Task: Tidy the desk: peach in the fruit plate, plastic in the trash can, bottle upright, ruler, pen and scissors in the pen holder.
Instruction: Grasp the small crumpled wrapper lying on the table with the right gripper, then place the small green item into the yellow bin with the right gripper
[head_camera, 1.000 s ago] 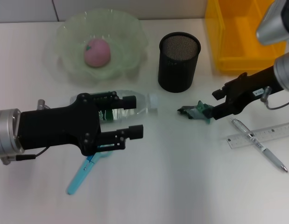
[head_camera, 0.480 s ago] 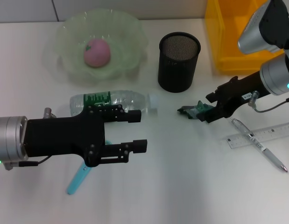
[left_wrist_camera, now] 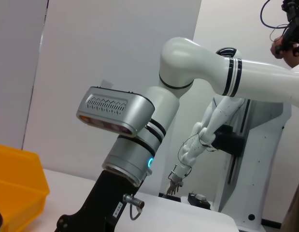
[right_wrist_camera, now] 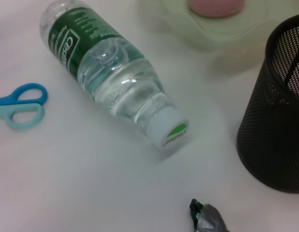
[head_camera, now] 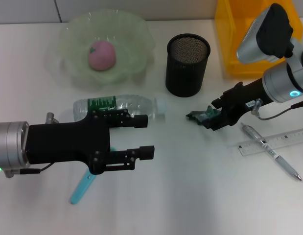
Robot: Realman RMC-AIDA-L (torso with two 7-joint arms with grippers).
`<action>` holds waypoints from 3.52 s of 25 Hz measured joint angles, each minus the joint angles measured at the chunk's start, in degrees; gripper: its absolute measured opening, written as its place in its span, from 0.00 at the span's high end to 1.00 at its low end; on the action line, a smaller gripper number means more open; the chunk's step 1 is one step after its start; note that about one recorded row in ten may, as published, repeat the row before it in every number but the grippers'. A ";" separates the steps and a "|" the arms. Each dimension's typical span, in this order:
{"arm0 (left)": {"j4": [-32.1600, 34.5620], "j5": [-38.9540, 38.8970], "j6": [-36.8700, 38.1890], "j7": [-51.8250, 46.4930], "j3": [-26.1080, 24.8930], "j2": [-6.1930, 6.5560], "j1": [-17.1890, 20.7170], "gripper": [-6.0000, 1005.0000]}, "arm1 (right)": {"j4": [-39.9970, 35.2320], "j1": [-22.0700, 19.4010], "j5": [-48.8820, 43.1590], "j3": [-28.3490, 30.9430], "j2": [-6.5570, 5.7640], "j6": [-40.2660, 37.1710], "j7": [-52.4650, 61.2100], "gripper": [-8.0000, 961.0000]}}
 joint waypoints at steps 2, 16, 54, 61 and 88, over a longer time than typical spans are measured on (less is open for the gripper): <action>0.00 0.00 -0.01 0.07 -0.14 0.00 0.01 0.34 | 0.38 0.01 0.30 -0.63 0.01 0.79 0.01 0.34; 0.00 -0.01 -1.36 0.25 0.03 0.00 -0.17 0.34 | 2.18 0.57 0.63 -2.75 0.01 4.04 0.01 0.53; -0.01 -0.01 -4.17 0.32 -0.30 0.03 -0.73 0.34 | -7.19 -20.02 47.49 18.86 -0.02 4.90 -22.51 0.98; 0.00 -0.01 -4.45 0.32 -0.30 0.00 -0.85 0.34 | -2.52 -19.08 51.55 19.56 -0.13 12.58 -26.95 0.95; -0.10 -0.01 -4.39 0.32 -0.29 0.00 -0.39 0.34 | 5.67 -15.11 51.51 19.46 -0.23 23.15 -27.13 0.60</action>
